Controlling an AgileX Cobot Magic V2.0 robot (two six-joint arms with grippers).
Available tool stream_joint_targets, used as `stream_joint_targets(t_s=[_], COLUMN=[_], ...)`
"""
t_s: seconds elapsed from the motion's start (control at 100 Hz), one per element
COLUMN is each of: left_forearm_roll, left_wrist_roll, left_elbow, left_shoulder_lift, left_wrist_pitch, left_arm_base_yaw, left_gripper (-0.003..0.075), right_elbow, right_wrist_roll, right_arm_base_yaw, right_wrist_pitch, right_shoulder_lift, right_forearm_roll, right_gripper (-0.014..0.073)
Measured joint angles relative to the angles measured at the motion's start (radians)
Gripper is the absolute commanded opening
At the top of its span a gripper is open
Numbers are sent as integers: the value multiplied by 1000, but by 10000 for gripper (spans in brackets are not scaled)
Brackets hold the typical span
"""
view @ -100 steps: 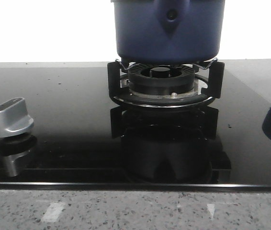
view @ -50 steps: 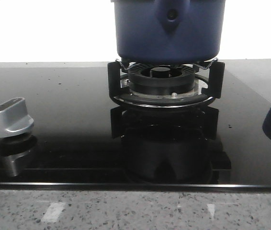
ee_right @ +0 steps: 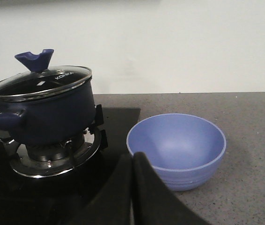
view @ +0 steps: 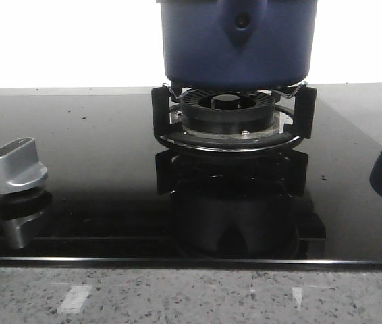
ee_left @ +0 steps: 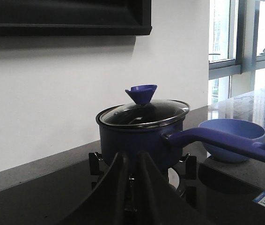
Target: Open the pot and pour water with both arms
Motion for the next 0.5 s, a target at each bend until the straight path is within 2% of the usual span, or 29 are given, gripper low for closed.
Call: stream_joint_targets(t_s=[0.22,0.5], left_forearm_roll=[0,0], left_wrist_roll=[0,0], left_elbow=[0,0], left_shoulder_lift=[0,0], left_wrist_pitch=[0,0], left_arm_base_yaw=[-55,-57], left_gripper=[-20,-20], right_elbow=[0,0], right_wrist_roll=[0,-1], right_arm_base_yaw=[0,0], right_wrist_pitch=[0,0], right_shoulder_lift=[0,0], right_forearm_roll=[0,0], right_gripper=[-68,-68])
